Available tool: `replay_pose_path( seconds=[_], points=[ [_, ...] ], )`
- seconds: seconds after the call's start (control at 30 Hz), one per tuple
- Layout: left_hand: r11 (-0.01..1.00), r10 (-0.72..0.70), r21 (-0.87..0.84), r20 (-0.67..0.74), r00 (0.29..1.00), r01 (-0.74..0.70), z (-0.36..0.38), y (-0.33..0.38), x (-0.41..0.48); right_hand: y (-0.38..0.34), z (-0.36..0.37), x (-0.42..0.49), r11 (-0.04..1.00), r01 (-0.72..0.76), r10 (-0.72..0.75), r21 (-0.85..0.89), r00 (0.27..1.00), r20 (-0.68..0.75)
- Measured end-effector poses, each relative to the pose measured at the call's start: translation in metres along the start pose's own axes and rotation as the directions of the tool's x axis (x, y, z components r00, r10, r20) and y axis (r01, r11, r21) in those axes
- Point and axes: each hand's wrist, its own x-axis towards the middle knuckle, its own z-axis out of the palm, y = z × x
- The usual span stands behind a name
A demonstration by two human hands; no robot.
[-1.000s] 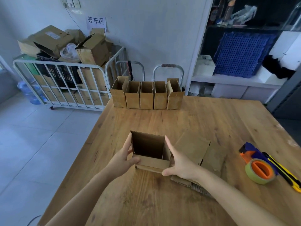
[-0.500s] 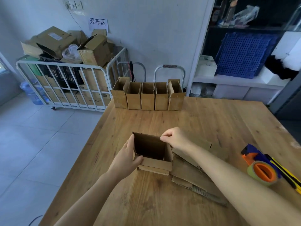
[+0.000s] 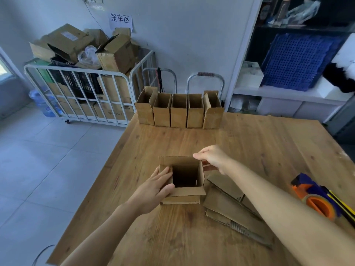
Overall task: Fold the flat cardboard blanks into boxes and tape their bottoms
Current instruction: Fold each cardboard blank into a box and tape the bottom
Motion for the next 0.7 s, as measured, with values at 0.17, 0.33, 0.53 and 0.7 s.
replay_pose_path(
  seconds=[0.17, 0.33, 0.53, 0.7],
  points=[
    [0.999, 0.007, 0.052, 0.014, 1.0, -0.008, 0.004, -0.001, 0.003, 0.05, 0.005, -0.027, 0.944, 0.331, -0.323, 0.002, 0.92, -0.221],
    [0.994, 0.018, 0.109, 0.021, 1.0, -0.02, 0.006, 0.003, 0.002, 0.082, 0.014, -0.06, 0.746, 0.483, -0.512, -0.458, 0.856, 0.07],
    [0.991, 0.04, 0.125, -0.017, 0.999, -0.037, 0.004, 0.01, -0.009, 0.086, 0.013, -0.056, 0.633, 0.529, -0.477, -0.566, 0.842, 0.254],
    [0.99, 0.039, 0.134, -0.021, 0.999, -0.036, 0.002, 0.021, -0.012, 0.082, 0.031, -0.053, 0.447, 0.617, -0.472, -0.648, 0.778, 0.415]
  ],
)
